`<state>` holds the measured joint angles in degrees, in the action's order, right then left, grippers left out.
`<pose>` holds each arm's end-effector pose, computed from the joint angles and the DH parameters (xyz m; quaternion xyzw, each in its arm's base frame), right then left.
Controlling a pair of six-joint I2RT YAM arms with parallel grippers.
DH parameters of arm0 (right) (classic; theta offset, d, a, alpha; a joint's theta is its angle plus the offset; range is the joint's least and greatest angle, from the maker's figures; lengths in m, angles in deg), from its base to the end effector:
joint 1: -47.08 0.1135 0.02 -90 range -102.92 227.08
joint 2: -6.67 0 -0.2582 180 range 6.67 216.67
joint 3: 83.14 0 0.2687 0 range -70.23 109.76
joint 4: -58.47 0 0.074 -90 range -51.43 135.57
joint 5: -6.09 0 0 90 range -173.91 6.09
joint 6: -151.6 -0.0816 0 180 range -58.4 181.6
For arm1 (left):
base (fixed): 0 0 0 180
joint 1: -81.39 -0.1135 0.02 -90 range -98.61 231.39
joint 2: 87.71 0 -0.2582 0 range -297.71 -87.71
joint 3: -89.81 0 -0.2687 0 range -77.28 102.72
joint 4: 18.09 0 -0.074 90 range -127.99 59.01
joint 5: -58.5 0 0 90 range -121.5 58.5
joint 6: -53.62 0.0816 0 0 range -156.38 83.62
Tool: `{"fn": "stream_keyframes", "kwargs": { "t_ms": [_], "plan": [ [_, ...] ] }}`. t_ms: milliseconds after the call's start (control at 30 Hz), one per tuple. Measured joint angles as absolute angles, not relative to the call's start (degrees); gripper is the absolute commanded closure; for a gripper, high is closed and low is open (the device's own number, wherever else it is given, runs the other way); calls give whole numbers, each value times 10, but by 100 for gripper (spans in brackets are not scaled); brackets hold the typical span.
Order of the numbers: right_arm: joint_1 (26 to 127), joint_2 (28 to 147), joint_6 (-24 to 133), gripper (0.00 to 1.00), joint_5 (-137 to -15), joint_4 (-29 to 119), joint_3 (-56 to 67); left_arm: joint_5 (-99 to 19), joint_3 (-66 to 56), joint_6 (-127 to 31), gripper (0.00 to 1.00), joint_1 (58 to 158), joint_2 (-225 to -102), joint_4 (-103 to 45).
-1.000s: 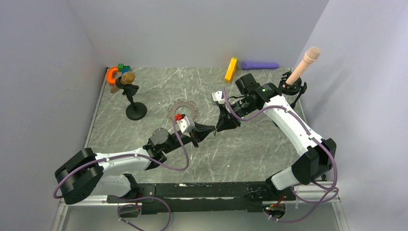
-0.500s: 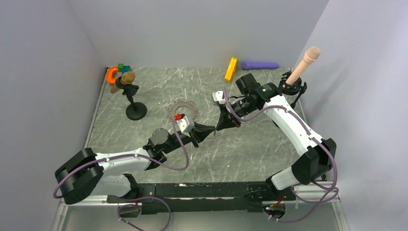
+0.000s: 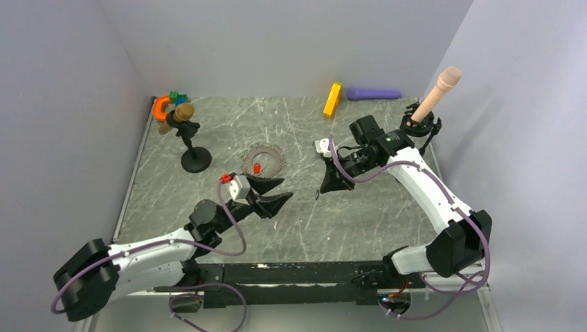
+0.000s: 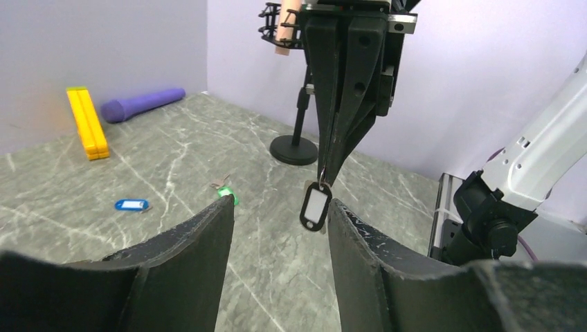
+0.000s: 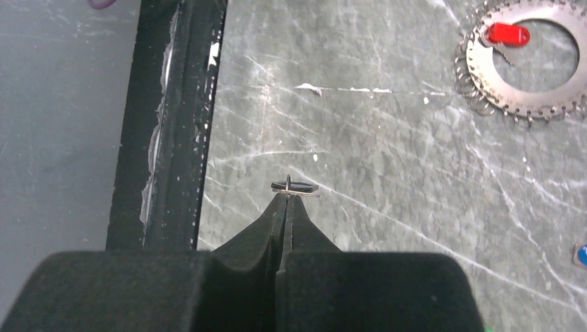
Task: Put the keys on the keyring
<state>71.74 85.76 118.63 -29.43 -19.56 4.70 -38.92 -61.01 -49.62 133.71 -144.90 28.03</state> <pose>0.2264 0.1770 0.2944 -0.6343 0.6078 0.3878 0.2791 0.1534 -0.2158 0.2525 0.2453 0.5345 -0.4693 0.6587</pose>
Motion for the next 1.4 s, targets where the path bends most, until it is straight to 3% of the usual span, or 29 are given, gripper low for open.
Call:
{"fn": "stream_keyframes", "kwargs": {
  "t_ms": [633, 1067, 1400],
  "plan": [
    [658, 831, 1184, 100, -415, -125, -78, -321, -741, -511, 43, 1333, -1252, 169],
    [698, 990, 1146, 100, -516, -34, -79, -301, -767, -525, 43, 1333, -1177, 125],
    [769, 1101, 1109, 100, -567, 1, 2, -283, -767, -526, 42, 1333, -1097, 70]
  ]
}}
